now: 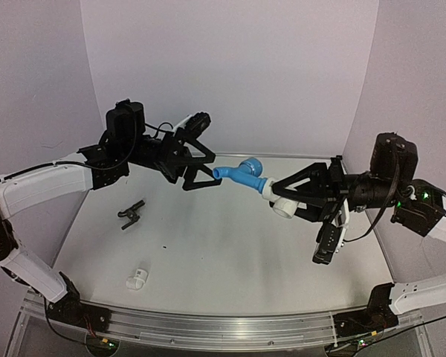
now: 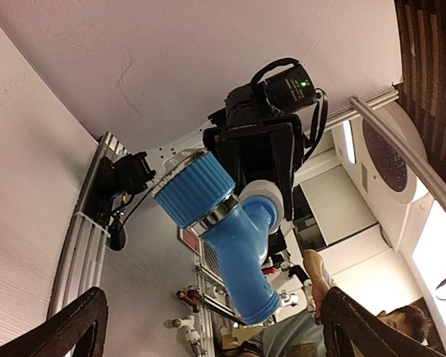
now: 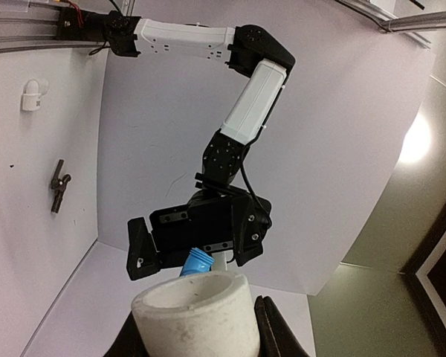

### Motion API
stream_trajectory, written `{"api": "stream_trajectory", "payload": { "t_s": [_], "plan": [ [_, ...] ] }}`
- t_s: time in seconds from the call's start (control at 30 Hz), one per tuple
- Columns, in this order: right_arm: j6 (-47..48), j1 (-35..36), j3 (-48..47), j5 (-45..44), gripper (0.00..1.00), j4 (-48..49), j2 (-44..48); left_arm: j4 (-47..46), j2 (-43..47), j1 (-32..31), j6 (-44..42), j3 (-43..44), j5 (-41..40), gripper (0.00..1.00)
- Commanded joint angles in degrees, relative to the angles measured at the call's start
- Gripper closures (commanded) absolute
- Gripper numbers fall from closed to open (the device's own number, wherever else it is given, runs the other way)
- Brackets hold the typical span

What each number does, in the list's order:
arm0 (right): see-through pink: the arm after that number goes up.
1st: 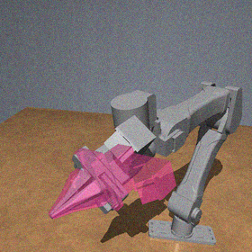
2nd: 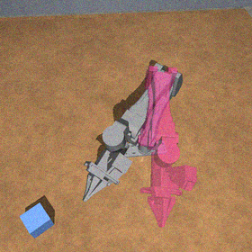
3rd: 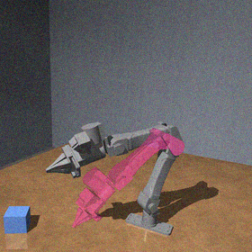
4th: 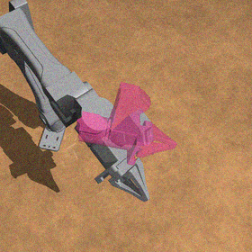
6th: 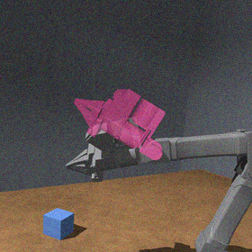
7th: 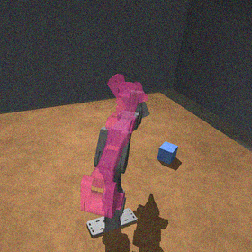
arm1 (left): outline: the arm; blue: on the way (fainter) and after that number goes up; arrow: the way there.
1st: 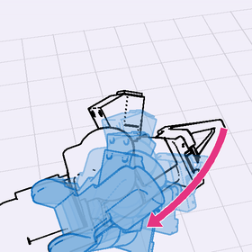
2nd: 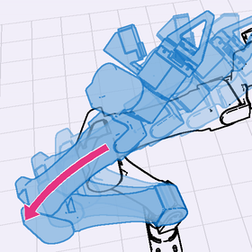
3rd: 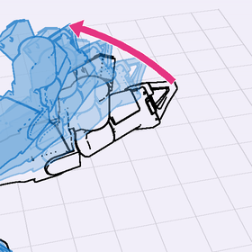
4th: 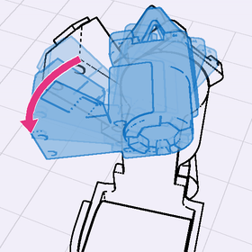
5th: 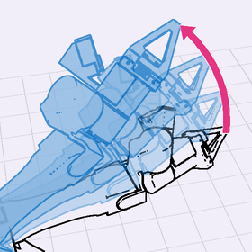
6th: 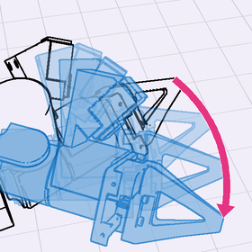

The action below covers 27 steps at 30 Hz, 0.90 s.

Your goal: Install the water faucets

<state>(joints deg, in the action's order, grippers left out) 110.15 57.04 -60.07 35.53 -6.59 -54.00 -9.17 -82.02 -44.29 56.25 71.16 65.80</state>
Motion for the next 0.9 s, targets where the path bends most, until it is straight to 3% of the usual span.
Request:
{"api": "stream_trajectory", "payload": {
  "t_s": [0.0, 0.27, 0.5, 0.77, 0.87],
  "plan": [
    [9.77, 0.05, -0.47, 1.81, 1.00, 2.67, -1.16, -11.43, -1.87, -0.87, 9.10, 0.24, 7.26, 0.00],
    [14.62, 0.08, -0.99, 3.20, 1.00, 2.36, -4.01, -3.96, -5.93, -5.19, 3.97, 4.83, 8.65, 0.00],
    [17.46, 0.04, -0.75, 4.64, 1.00, 2.28, -5.30, -5.22, -9.09, -6.77, 5.05, 6.47, 9.00, 0.02],
    [19.57, 0.09, -0.60, 5.03, 1.00, 2.28, -5.77, -12.22, -11.82, -7.37, 11.05, 6.77, 10.93, 0.19],
    [19.72, 0.09, -0.07, 4.69, 1.00, 2.28, -5.44, -14.39, -11.96, -7.53, 12.17, 6.59, 11.10, 0.30]
  ]
}}
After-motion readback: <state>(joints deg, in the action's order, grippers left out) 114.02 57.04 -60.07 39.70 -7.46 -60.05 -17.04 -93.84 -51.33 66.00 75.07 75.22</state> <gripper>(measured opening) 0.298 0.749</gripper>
